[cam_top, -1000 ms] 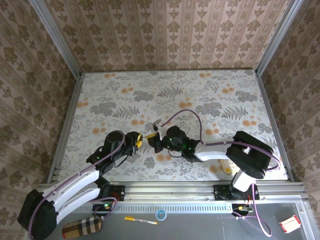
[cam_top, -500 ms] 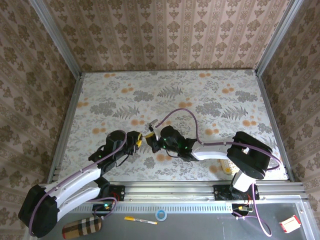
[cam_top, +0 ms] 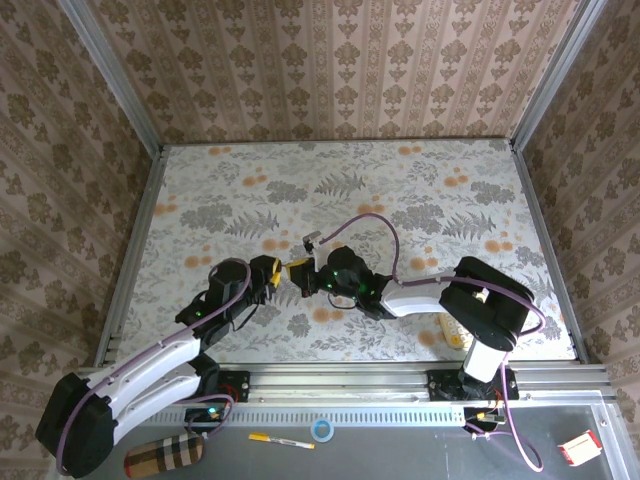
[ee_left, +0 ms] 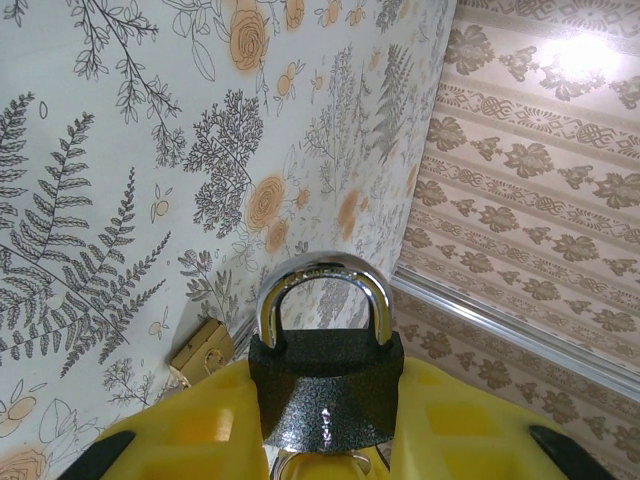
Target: Unlock with the key
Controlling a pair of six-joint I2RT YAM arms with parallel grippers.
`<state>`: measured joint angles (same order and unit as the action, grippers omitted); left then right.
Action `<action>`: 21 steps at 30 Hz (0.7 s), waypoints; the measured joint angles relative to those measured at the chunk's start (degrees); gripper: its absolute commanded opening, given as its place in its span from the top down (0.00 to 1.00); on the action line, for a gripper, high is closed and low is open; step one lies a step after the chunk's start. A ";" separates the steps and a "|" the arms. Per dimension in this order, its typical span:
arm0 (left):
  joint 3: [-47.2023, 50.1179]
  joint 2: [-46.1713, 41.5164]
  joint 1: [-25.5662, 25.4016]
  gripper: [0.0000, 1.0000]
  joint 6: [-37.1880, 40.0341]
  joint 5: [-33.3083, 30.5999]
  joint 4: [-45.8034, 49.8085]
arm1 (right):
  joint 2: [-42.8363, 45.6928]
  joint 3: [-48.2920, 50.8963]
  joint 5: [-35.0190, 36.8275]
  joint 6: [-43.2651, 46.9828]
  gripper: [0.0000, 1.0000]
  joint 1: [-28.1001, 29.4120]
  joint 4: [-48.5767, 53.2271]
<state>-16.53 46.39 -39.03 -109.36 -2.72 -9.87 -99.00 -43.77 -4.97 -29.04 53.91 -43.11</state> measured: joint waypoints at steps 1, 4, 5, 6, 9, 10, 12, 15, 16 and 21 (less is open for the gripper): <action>0.00 0.00 0.00 1.00 0.00 0.11 0.20 | 0.04 -0.02 -0.17 0.85 1.00 -0.02 0.44; 0.02 0.22 0.00 1.00 -0.02 0.48 0.50 | 0.48 -0.94 -0.42 4.35 1.00 -0.02 3.63; 0.02 0.44 0.00 1.00 -0.02 0.50 0.39 | 0.66 -1.33 -0.42 5.40 1.00 -0.02 4.76; 0.02 0.79 0.00 1.00 -0.07 0.52 0.15 | 0.81 -1.68 -0.42 6.51 1.00 -0.02 5.84; 0.02 2.47 0.00 1.00 -0.17 0.79 -0.79 | 0.79 -2.10 -0.39 8.15 1.00 -0.04 7.67; 0.02 3.34 0.00 1.00 -0.17 0.94 -1.38 | 0.70 -2.12 -0.37 8.15 1.00 -0.15 7.96; 0.02 5.27 0.00 1.00 -0.20 0.94 -3.17 | 0.20 -2.14 -0.42 8.04 1.00 -0.50 7.76; 0.00 8.33 0.07 1.00 -0.17 0.94 -6.10 | -0.68 -2.14 -0.59 7.17 1.00 -1.16 7.23; 0.00 9.20 0.07 1.00 -0.17 0.92 -7.13 | -0.87 -2.14 -0.87 6.43 1.00 -1.51 6.97; 0.00 10.29 0.11 1.00 -0.15 0.96 -12.68 | -1.14 -1.81 -4.76 1.70 1.00 -4.04 2.71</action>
<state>-16.53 56.69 -38.92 -109.51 -1.76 -22.55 -100.14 -45.58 -9.74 -27.33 49.87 -40.40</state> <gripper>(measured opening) 0.275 0.065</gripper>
